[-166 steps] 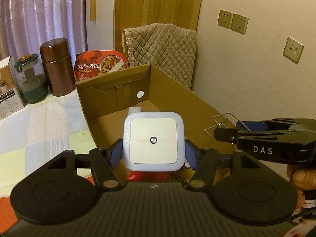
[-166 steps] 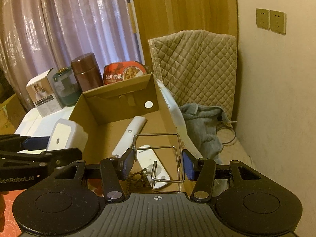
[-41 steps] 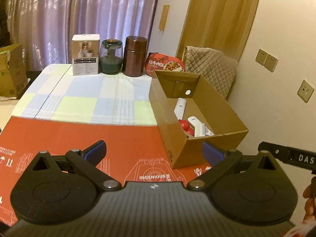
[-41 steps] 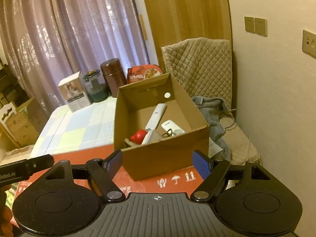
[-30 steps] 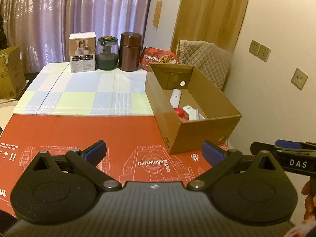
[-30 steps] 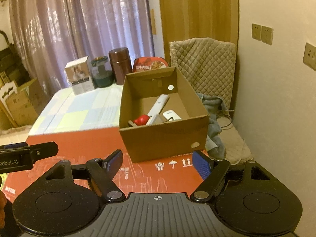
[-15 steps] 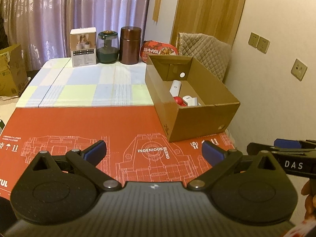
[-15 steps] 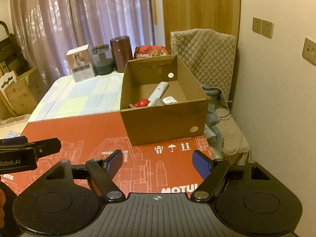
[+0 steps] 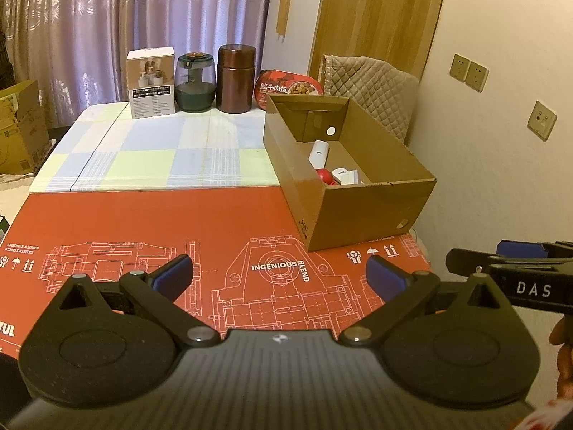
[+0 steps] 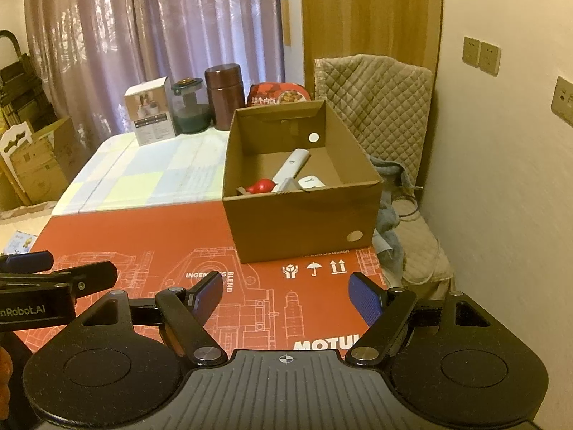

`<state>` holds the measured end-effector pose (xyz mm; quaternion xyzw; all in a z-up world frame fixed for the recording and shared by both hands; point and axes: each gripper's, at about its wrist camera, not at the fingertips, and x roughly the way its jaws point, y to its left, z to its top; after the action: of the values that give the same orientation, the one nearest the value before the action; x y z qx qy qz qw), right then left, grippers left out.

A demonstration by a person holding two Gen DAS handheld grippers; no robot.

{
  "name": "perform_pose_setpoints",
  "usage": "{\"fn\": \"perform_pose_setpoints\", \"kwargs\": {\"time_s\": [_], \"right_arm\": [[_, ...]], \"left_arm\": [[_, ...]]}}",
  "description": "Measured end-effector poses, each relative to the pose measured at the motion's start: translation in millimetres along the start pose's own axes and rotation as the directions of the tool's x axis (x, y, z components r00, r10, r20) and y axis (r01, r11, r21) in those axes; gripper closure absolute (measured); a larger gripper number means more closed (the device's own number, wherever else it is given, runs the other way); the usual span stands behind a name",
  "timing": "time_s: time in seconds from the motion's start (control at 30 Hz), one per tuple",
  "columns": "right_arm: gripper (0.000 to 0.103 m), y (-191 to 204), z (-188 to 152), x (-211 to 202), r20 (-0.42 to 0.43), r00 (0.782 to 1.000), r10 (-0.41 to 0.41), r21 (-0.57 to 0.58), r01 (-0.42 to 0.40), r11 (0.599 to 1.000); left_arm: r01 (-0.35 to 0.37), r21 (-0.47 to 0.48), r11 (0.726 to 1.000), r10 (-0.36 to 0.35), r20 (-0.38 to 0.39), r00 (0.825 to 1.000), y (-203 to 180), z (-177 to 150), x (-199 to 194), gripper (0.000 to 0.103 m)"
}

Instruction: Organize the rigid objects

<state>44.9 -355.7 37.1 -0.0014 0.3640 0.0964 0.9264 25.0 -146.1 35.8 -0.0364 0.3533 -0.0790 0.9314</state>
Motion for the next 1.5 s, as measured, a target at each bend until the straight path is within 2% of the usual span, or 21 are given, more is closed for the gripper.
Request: {"fn": "perform_pose_setpoints", "kwargs": {"time_s": [1.5], "right_arm": [[0.029, 0.1, 7.6, -1.9, -0.002, 1.000, 0.008, 0.012, -0.008, 1.000]], "left_arm": [[-0.011, 0.005, 1.000, 0.011, -0.005, 1.000, 1.0, -0.2, 7.5, 0.001]]}}
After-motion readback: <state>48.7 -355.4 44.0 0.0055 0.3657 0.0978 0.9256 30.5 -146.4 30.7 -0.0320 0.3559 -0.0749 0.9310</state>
